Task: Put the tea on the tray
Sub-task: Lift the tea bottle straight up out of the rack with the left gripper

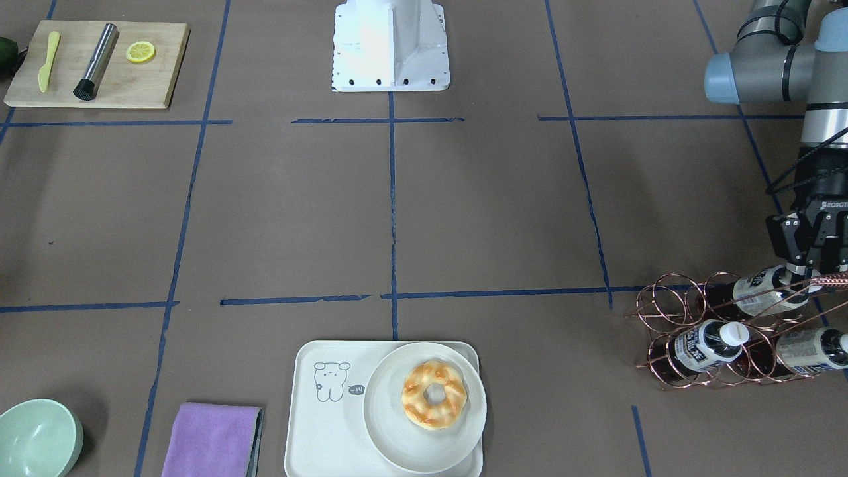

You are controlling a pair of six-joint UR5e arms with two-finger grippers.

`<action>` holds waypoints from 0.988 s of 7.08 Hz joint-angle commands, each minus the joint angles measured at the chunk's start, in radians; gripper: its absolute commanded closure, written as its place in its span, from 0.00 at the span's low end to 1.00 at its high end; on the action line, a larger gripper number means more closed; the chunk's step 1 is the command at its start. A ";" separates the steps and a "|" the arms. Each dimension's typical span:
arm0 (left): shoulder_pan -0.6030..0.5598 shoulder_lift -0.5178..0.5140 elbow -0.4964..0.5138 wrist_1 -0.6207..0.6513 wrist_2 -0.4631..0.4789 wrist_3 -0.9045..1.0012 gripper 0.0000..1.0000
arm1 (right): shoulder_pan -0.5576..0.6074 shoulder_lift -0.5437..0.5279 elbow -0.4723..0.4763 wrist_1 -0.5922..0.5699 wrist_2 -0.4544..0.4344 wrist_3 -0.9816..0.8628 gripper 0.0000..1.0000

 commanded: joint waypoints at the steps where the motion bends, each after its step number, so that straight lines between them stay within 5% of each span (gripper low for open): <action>1: -0.060 0.009 -0.044 0.008 -0.104 0.000 0.96 | 0.000 0.000 0.000 0.000 0.001 0.000 0.00; 4: -0.169 0.044 -0.124 0.016 -0.264 -0.001 0.96 | 0.000 -0.002 0.000 0.000 0.000 0.001 0.00; 7: -0.141 0.100 -0.233 0.060 -0.214 -0.014 0.95 | 0.000 0.000 0.000 0.000 0.001 0.000 0.00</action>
